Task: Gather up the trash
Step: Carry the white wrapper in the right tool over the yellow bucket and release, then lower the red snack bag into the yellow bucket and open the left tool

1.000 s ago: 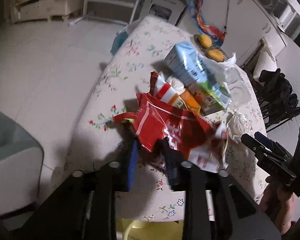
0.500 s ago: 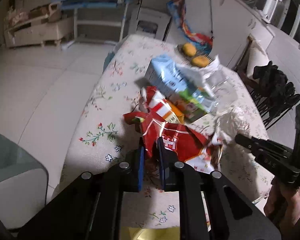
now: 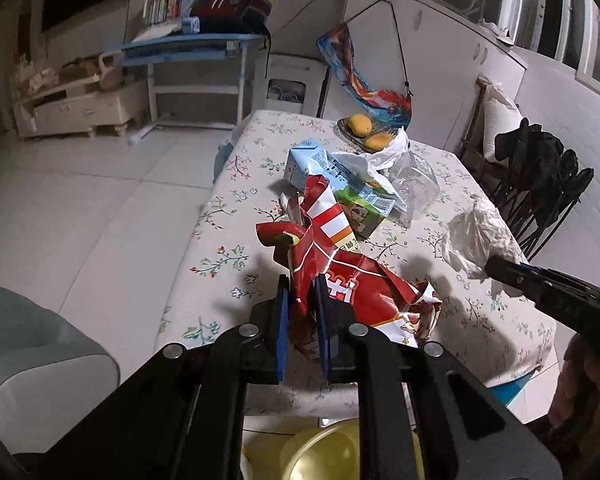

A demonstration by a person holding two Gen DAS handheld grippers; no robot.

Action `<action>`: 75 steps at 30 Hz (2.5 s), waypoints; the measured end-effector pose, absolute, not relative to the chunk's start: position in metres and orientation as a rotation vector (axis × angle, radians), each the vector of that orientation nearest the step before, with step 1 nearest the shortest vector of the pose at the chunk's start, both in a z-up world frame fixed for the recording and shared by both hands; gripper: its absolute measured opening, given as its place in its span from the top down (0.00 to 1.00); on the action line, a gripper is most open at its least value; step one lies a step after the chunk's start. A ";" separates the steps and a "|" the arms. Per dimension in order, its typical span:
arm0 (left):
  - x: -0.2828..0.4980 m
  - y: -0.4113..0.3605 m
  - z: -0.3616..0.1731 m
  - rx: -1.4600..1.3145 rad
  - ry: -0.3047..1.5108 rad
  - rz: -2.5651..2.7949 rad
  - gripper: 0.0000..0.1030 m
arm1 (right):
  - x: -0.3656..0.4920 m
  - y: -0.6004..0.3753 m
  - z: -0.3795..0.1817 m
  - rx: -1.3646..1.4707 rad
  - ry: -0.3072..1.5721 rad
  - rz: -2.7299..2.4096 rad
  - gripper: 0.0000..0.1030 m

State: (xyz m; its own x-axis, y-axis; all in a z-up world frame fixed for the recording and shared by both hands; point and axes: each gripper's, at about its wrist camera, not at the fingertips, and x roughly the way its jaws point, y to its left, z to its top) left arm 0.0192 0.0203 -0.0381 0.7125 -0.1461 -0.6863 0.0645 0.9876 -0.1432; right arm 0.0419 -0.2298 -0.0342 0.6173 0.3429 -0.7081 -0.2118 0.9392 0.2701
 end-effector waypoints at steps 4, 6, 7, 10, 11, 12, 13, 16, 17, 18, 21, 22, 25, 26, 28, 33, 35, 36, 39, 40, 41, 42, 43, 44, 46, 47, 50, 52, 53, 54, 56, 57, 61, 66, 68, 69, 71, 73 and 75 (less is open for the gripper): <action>0.006 0.023 -0.032 -0.104 0.756 -0.119 0.88 | 0.015 -0.227 -0.032 0.168 0.835 0.337 0.82; -0.001 0.024 -0.030 -0.106 0.751 -0.122 0.88 | 0.003 -0.227 -0.033 0.181 0.839 0.343 0.82; -0.003 0.025 -0.029 -0.105 0.749 -0.121 0.88 | -0.003 -0.227 -0.034 0.189 0.844 0.345 0.82; -0.011 0.028 -0.026 -0.108 0.742 -0.125 0.88 | -0.017 -0.226 -0.039 0.206 0.859 0.350 0.82; -0.012 0.028 -0.025 -0.108 0.741 -0.126 0.88 | -0.024 -0.224 -0.041 0.211 0.870 0.357 0.82; -0.015 0.029 -0.024 -0.109 0.738 -0.128 0.88 | -0.031 -0.222 -0.044 0.212 0.878 0.362 0.82; -0.016 0.029 -0.023 -0.111 0.737 -0.130 0.88 | -0.036 -0.220 -0.046 0.212 0.886 0.366 0.82; -0.024 0.030 -0.021 -0.115 0.734 -0.137 0.88 | -0.050 -0.210 -0.056 0.204 0.936 0.388 0.82; -0.026 0.030 -0.020 -0.116 0.733 -0.139 0.88 | -0.054 -0.205 -0.061 0.196 0.962 0.394 0.82; -0.028 0.030 -0.020 -0.116 0.733 -0.141 0.88 | -0.058 -0.203 -0.065 0.190 0.981 0.398 0.82; -0.035 0.031 -0.020 -0.117 0.733 -0.148 0.88 | -0.068 -0.188 -0.081 0.158 1.054 0.413 0.82; -0.038 0.032 -0.020 -0.118 0.732 -0.150 0.88 | -0.070 -0.184 -0.085 0.146 1.079 0.415 0.82; -0.043 0.032 -0.019 -0.117 0.733 -0.156 0.88 | -0.073 -0.178 -0.098 0.125 1.143 0.420 0.81; -0.046 0.032 -0.020 -0.117 0.733 -0.157 0.88 | -0.073 -0.176 -0.102 0.116 1.163 0.422 0.79; -0.050 0.033 -0.020 -0.118 0.736 -0.162 0.88 | -0.075 -0.173 -0.109 0.091 1.185 0.410 0.73; -0.059 0.031 -0.021 -0.116 0.741 -0.170 0.88 | -0.077 -0.173 -0.112 0.090 1.184 0.393 0.61; -0.062 0.031 -0.021 -0.116 0.743 -0.175 0.88 | -0.080 -0.177 -0.111 0.103 1.176 0.387 0.61; -0.062 0.031 -0.021 -0.115 0.744 -0.176 0.88 | -0.082 -0.178 -0.110 0.107 1.172 0.385 0.60; -0.067 0.029 -0.022 -0.113 0.746 -0.183 0.88 | -0.085 -0.182 -0.106 0.116 1.140 0.374 0.55; -0.068 0.029 -0.022 -0.112 0.748 -0.186 0.88 | -0.086 -0.184 -0.102 0.126 1.114 0.369 0.53; -0.070 0.028 -0.023 -0.111 0.749 -0.188 0.88 | -0.086 -0.185 -0.098 0.134 1.098 0.367 0.52; -0.072 0.028 -0.023 -0.109 0.752 -0.193 0.88 | -0.086 -0.185 -0.095 0.143 1.078 0.364 0.52; -0.073 0.027 -0.024 -0.108 0.755 -0.196 0.88 | -0.087 -0.189 -0.089 0.154 1.046 0.353 0.52; -0.075 0.027 -0.024 -0.104 0.759 -0.201 0.88 | -0.088 -0.192 -0.084 0.165 1.019 0.342 0.51; -0.078 0.025 -0.026 -0.096 0.768 -0.212 0.88 | -0.089 -0.199 -0.076 0.191 0.971 0.318 0.48; -0.080 0.023 -0.028 -0.090 0.775 -0.218 0.88 | -0.089 -0.202 -0.073 0.202 0.952 0.306 0.47; -0.088 0.016 -0.034 -0.064 0.804 -0.242 0.88 | -0.091 -0.211 -0.065 0.239 0.900 0.273 0.46; -0.094 0.009 -0.040 -0.041 0.829 -0.260 0.88 | -0.091 -0.217 -0.062 0.263 0.877 0.255 0.45; -0.096 0.006 -0.044 -0.027 0.844 -0.270 0.88 | -0.091 -0.220 -0.060 0.275 0.866 0.245 0.45; -0.098 0.002 -0.048 -0.011 0.861 -0.279 0.88 | -0.091 -0.222 -0.059 0.284 0.861 0.240 0.44; -0.101 -0.004 -0.056 0.017 0.898 -0.302 0.88 | -0.090 -0.227 -0.059 0.308 0.853 0.228 0.42; -0.102 -0.008 -0.061 0.035 0.926 -0.324 0.87 | -0.090 -0.229 -0.059 0.315 0.854 0.224 0.41; -0.106 -0.025 -0.080 0.094 1.017 -0.390 0.84 | -0.090 -0.231 -0.059 0.322 0.856 0.220 0.41; -0.111 -0.036 -0.089 0.143 1.051 -0.414 0.63 | -0.091 -0.229 -0.059 0.312 0.859 0.224 0.39; -0.112 -0.036 -0.088 0.147 1.041 -0.396 0.48 | -0.091 -0.228 -0.060 0.312 0.860 0.223 0.38; -0.113 -0.035 -0.087 0.140 1.036 -0.391 0.44 | -0.091 -0.228 -0.060 0.312 0.861 0.224 0.38; -0.109 -0.031 -0.085 0.121 1.039 -0.388 0.40 | -0.090 -0.228 -0.060 0.311 0.861 0.223 0.38; -0.108 -0.027 -0.083 0.097 1.033 -0.377 0.34 | -0.090 -0.228 -0.060 0.310 0.861 0.224 0.38; -0.106 -0.024 -0.081 0.078 1.023 -0.372 0.30 | -0.091 -0.228 -0.061 0.310 0.861 0.223 0.37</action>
State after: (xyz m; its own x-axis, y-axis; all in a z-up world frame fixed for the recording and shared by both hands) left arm -0.1060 -0.0244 -0.0812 0.4644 -0.2663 -0.8446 0.3387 0.9346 -0.1084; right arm -0.0906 -0.2279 -0.0605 0.6330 0.3156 -0.7070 -0.0682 0.9323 0.3551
